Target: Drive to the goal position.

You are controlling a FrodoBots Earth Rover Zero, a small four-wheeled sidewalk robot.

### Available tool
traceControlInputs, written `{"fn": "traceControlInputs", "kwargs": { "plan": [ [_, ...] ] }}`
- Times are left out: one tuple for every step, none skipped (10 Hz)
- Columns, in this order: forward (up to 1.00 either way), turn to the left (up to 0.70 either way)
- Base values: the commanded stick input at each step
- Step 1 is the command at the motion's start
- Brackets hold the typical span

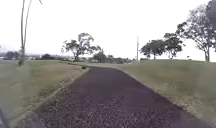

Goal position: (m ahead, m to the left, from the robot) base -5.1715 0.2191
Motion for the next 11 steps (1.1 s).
{"fn": "traceControlInputs", "kwargs": {
  "plan": [
    [1.0, 0.0],
    [1.0, 0.0],
    [1.0, 0.0],
    [1.0, 0.0],
    [1.0, 0.0],
    [1.0, 0.0],
    [1.0, 0.0],
    [1.0, 0.0],
    [1.0, 0.0],
    [1.0, -0.03],
    [1.0, -0.12]
  ]
}}
